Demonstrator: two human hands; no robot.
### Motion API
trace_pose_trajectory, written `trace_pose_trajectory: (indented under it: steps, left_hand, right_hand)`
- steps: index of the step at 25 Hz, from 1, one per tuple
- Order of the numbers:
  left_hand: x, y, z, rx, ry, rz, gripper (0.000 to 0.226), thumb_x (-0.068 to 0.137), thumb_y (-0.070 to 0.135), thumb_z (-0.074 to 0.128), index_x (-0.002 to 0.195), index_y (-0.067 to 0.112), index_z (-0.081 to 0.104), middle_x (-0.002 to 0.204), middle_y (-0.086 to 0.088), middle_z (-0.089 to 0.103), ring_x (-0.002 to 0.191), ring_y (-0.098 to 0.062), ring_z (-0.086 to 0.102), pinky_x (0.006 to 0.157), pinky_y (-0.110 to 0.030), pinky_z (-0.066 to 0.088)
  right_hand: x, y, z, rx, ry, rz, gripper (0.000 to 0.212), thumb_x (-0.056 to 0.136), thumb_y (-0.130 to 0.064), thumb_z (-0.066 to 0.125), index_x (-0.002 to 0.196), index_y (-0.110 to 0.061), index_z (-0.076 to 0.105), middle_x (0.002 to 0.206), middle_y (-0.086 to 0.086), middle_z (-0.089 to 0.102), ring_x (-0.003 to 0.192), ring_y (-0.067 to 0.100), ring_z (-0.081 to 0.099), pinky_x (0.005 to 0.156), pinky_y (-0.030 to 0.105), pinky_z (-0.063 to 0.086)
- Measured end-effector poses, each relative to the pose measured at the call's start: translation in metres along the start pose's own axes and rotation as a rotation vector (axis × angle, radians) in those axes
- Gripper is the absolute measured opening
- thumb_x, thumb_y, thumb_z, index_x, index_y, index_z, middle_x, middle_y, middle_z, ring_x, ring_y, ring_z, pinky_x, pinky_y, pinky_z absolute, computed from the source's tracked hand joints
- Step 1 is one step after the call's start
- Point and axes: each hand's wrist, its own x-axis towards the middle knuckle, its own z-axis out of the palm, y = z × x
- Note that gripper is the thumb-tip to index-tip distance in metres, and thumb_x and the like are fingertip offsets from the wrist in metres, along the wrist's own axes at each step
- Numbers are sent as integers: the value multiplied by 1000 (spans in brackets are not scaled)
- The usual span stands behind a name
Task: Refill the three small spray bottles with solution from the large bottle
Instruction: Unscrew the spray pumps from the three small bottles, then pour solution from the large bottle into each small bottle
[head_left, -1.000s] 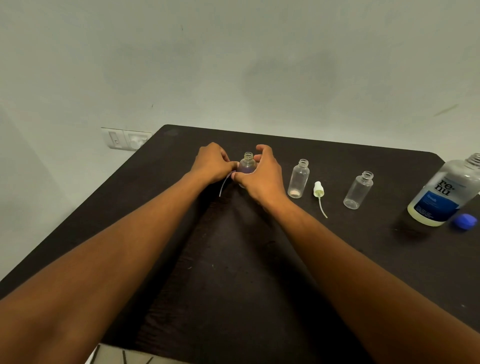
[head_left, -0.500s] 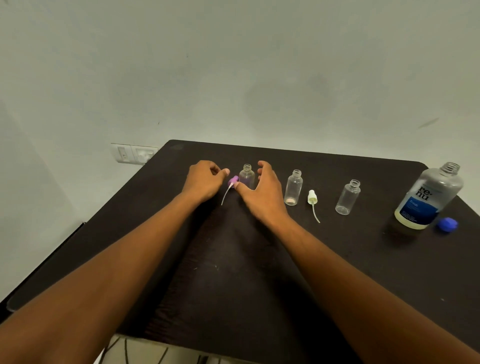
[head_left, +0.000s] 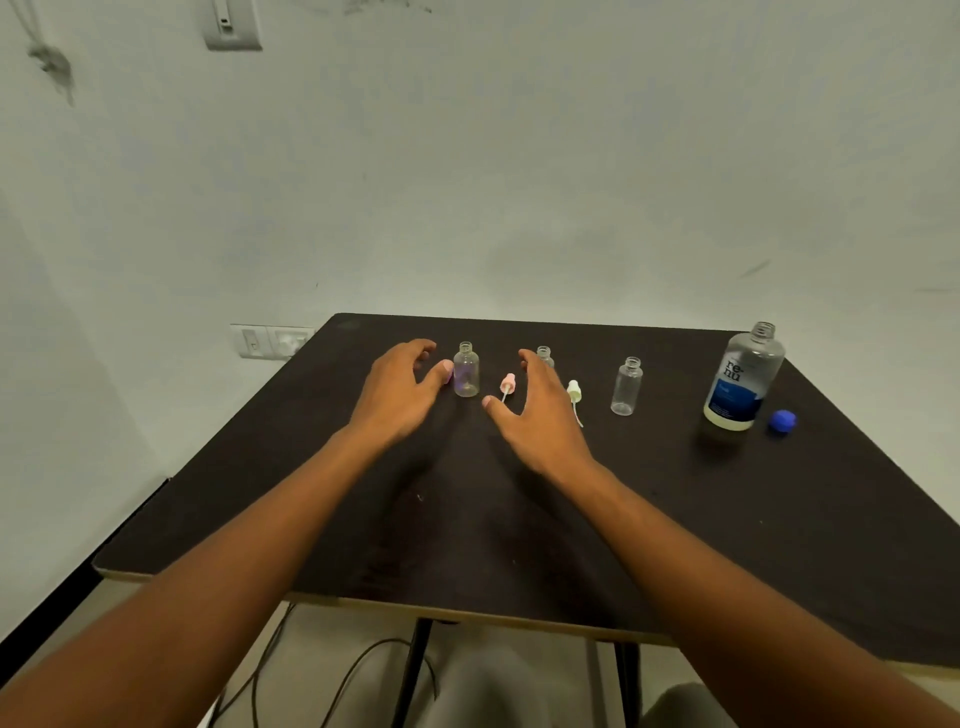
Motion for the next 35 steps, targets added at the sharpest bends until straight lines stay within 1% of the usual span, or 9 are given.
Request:
trace_pose_trajectory:
  steps: [3, 7, 11, 16, 19, 23, 27, 32, 35]
  left_hand:
    - [-23, 25, 4, -24, -4, 118, 45, 100, 41, 60, 140, 21, 56, 137, -2, 61, 122, -17, 59, 103, -36, 50]
    - [-47, 57, 28, 6, -43, 273, 46, 102, 42, 54, 144, 24, 52, 148, 1, 52, 140, -17, 44, 115, -41, 40]
    - [-54, 87, 57, 76, -82, 407, 57, 104, 42, 51, 156, 25, 35, 163, 0, 33, 153, -17, 23, 121, -34, 18]
    - [-44, 109, 89, 102, -177, 461, 60, 106, 42, 47, 161, 30, 25, 171, 2, 12, 159, -18, -1, 128, -48, 15]
    - [-38, 118, 107, 99, -210, 458, 62, 105, 45, 46, 161, 34, 22, 172, 4, 7, 159, -18, -2, 125, -50, 13]
    - [-31, 131, 129, 91, -245, 470, 65, 104, 48, 46, 162, 36, 18, 172, 5, 6, 159, -19, -1, 126, -46, 10]
    - [-21, 144, 154, 41, -260, 475, 66, 104, 46, 48, 162, 36, 17, 172, 6, 7, 158, -17, 1, 123, -36, 8]
    - [-6, 150, 180, -32, -268, 429, 68, 104, 42, 51, 162, 31, 18, 170, 7, 14, 157, -12, 7, 125, -44, 20]
    - [4, 152, 191, -78, -244, 404, 71, 103, 43, 52, 162, 32, 16, 170, 8, 15, 157, -8, 7, 125, -42, 20]
  right_hand:
    - [-22, 4, -27, -70, 0, -29, 81, 93, -43, 69, 158, -17, 28, 162, 3, 35, 146, 22, 38, 114, 38, 38]
    - [-42, 19, -61, -183, 50, -110, 76, 94, -43, 67, 156, -19, 30, 157, 2, 39, 141, 22, 43, 111, 36, 38]
    - [-45, 40, -93, -358, 83, -119, 81, 97, -48, 59, 161, -13, 23, 166, 7, 29, 154, 24, 22, 124, 40, 22]
    - [-43, 70, -124, -516, 102, -94, 83, 98, -56, 51, 163, -20, 16, 171, 5, 10, 158, 26, 7, 126, 51, 17]
    - [-38, 87, -137, -572, 105, -54, 83, 99, -60, 48, 164, -23, 12, 172, 4, 3, 158, 28, 1, 124, 54, 15]
    - [-30, 108, -154, -589, 140, -32, 86, 97, -62, 47, 164, -23, 10, 171, 6, 3, 158, 30, 2, 123, 56, 16]
    - [-11, 131, -178, -539, 225, 17, 94, 93, -62, 57, 163, -24, 8, 171, 7, 6, 157, 28, 8, 124, 54, 18]
    - [14, 159, -203, -281, 322, 119, 113, 78, -54, 82, 161, -24, 11, 168, 3, 20, 153, 25, 26, 122, 52, 30]
    - [26, 173, -205, -95, 372, 188, 125, 68, -51, 91, 161, -23, 12, 166, 2, 23, 151, 24, 29, 121, 46, 32]
